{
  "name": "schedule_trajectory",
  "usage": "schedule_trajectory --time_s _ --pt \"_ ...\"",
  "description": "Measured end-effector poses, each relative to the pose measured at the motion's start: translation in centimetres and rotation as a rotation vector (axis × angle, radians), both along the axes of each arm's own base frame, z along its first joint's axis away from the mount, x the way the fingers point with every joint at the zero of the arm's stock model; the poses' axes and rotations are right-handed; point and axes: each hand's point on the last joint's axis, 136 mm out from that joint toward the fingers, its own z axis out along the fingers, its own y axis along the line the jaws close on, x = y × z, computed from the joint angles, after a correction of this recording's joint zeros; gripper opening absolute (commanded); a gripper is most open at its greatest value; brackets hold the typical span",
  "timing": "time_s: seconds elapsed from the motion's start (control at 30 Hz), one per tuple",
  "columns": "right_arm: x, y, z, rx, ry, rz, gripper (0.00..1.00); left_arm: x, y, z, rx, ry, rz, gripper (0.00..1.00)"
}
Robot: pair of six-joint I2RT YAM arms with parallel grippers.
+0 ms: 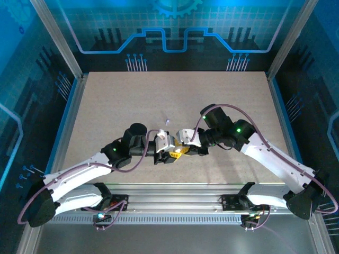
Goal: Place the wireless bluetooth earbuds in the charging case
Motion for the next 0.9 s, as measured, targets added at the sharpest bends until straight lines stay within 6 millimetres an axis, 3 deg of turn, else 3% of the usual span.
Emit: schedule_trajectory --time_s 0.3,0.4,0.5,0.7,0.9 --pt "0.1 -0.1 -0.1 -0.005 0.006 -0.013 0.11 -0.3 -0.1 -0.2 0.012 -0.017 -0.015 0.2" --pt "0.1 -0.1 -0.1 -0.007 0.023 -0.031 0.33 -0.2 -0.1 -0.2 0.015 -0.028 -0.013 0.19" --pt "0.2 -0.3 0.0 0.022 0.034 -0.061 0.41 -0.1 -0.1 -0.2 0.014 -0.032 -0.006 0.19" --pt "0.0 -2.1 0.9 0.134 0.021 -0.162 0.46 -0.1 -0.2 0.1 0.003 -0.033 -0.004 0.19" --pt "0.1 -1.9 2.1 0.189 0.013 -0.177 0.46 0.0 -0.3 0.3 -0.006 -0.025 0.0 0.19"
